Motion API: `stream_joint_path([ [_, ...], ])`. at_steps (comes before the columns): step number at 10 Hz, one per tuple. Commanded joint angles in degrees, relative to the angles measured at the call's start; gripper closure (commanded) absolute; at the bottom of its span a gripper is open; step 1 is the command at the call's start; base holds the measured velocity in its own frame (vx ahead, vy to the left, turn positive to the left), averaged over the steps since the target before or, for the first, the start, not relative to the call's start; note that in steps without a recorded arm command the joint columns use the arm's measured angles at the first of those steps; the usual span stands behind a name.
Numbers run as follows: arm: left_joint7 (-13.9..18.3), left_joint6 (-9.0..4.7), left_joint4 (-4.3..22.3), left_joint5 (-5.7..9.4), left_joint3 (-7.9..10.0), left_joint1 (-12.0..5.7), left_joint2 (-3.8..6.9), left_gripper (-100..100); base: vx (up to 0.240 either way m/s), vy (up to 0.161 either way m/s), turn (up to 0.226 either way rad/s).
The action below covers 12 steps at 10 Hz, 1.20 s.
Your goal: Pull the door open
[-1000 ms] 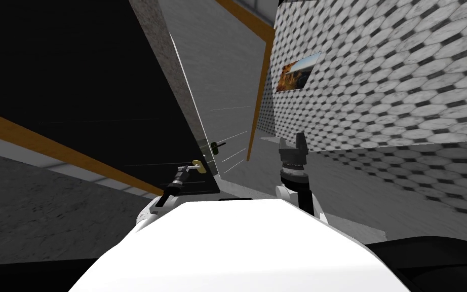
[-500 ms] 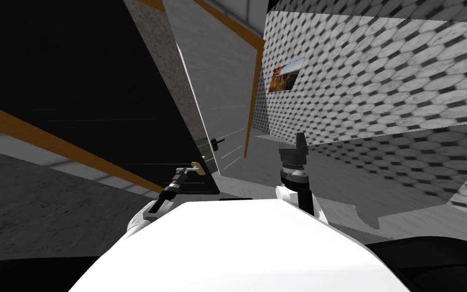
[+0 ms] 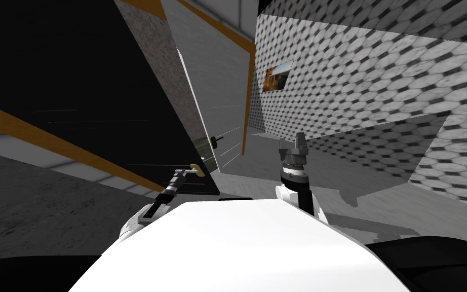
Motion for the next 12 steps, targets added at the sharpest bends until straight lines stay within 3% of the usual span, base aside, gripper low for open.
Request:
stream_joint_path([
  [1,0.6,-1.79,0.2,-0.19,-0.78,0.56,0.49,100,-0.238,0.086,-0.195],
  [7,2.7,-6.86,1.5,-0.35,-2.30,2.37,2.92,100,-0.205,0.081,-0.142],
  [8,2.5,-6.18,1.8,-0.19,-1.77,2.04,2.96,100,-0.095,0.051,-0.026],
  [12,3.5,-9.87,3.0,-0.41,-2.79,3.31,4.24,100,-0.179,0.074,-0.165],
])
